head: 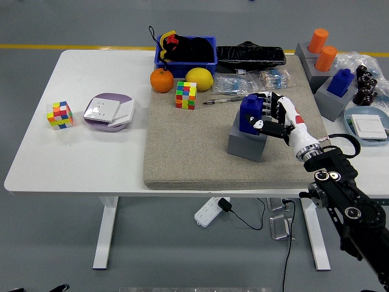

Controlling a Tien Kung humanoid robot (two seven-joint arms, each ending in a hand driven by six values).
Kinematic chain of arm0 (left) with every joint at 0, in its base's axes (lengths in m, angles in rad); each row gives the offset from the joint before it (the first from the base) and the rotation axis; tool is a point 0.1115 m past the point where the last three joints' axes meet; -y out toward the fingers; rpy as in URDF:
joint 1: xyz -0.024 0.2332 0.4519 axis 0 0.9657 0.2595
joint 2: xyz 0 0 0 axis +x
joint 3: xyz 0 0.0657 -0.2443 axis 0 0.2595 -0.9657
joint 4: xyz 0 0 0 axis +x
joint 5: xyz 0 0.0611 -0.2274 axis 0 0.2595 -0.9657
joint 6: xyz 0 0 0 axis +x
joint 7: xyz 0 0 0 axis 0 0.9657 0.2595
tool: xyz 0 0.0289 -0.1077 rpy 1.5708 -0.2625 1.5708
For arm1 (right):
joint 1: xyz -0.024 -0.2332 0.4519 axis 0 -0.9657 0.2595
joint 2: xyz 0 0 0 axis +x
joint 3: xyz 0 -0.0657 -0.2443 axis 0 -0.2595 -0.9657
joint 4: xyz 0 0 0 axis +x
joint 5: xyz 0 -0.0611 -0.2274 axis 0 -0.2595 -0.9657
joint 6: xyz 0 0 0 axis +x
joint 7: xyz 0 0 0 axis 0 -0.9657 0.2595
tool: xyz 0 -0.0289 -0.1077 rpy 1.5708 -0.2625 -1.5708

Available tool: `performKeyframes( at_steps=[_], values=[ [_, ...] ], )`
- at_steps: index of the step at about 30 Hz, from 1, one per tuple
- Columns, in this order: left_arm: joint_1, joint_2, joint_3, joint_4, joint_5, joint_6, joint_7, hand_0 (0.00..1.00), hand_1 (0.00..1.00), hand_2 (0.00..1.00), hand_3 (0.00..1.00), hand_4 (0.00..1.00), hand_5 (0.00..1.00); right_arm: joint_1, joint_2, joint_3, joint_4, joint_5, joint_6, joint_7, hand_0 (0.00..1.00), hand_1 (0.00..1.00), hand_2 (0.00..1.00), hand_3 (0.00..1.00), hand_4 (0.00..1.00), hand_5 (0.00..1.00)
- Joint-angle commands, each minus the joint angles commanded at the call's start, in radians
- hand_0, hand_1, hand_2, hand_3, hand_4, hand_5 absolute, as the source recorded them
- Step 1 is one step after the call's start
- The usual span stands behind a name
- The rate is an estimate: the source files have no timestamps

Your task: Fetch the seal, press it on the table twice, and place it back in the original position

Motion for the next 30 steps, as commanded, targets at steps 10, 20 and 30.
performKeyframes(
  at_steps=[10, 20, 30],
  values=[
    [-0.001, 0.002, 0.001, -0.001, 0.002, 0.0, 0.0, 0.813, 0.785, 0.762, 0.799, 0.683, 0.43, 0.004, 0.0, -0.013, -0.013, 0.01, -0.001, 0.014, 0.583, 0.455, 0.458, 0.486, 0.696, 0.002],
    [-0.005, 0.002, -0.002, -0.002, 0.008, 0.0, 0.002, 0.813, 0.785, 0.762, 0.8, 0.682, 0.429, -0.009, -0.016, -0.015, -0.024, 0.016, 0.004, 0.031, 0.584, 0.456, 0.457, 0.486, 0.698, 0.002],
    [-0.005, 0.001, 0.0, -0.002, 0.007, 0.0, 0.001, 0.813, 0.785, 0.763, 0.8, 0.682, 0.429, -0.008, -0.03, -0.014, -0.032, 0.027, 0.005, 0.041, 0.584, 0.456, 0.457, 0.483, 0.699, 0.002]
  ],
)
